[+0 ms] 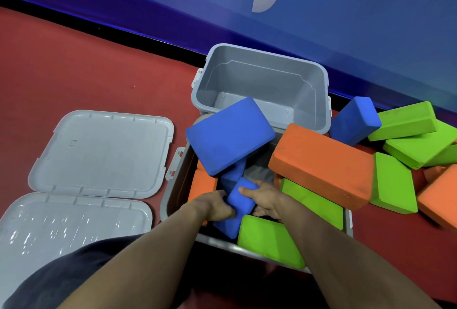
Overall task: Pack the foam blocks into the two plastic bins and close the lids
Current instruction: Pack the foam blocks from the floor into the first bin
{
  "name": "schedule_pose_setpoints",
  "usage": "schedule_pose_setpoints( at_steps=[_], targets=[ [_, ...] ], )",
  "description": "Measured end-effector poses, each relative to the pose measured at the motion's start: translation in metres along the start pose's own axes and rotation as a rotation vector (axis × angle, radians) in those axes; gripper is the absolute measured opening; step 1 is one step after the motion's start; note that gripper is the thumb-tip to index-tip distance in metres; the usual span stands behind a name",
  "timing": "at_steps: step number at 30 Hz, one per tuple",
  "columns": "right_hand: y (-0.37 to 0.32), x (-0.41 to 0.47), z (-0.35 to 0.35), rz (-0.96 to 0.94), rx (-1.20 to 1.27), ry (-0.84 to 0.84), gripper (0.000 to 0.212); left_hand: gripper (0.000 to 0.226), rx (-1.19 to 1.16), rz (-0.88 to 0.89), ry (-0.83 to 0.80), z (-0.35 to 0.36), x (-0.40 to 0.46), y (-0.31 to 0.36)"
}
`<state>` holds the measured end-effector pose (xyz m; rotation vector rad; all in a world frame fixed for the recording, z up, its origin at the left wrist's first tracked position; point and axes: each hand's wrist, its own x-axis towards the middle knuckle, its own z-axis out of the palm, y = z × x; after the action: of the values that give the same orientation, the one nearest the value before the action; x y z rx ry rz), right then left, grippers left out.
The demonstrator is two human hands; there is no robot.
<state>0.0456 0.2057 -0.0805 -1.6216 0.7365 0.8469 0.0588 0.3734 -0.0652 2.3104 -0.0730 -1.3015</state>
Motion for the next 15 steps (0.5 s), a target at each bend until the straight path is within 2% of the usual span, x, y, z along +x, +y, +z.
schedule_pose_setpoints(
  at_steps=[4, 8, 11, 15],
  targets=[
    [0.002, 0.006, -0.002, -0.021, -0.012, -0.010, 0.037, 0.030, -0.480, -0.002, 0.060, -0.013, 0.005, 0.019],
    [0.004, 0.010, -0.005, -0.016, -0.022, -0.008, 0.057, 0.024, -0.904, -0.084, 0.067, -0.012, 0.015, 0.028],
    [0.005, 0.013, -0.007, -0.007, -0.053, -0.015, 0.063, 0.018, -1.081, -0.097, 0.042, -0.012, 0.025, 0.030],
    [-0.002, 0.016, -0.009, -0.005, -0.112, -0.036, 0.061, 0.027, -1.129, -0.080, -0.037, -0.010, 0.032, 0.028]
  ],
)
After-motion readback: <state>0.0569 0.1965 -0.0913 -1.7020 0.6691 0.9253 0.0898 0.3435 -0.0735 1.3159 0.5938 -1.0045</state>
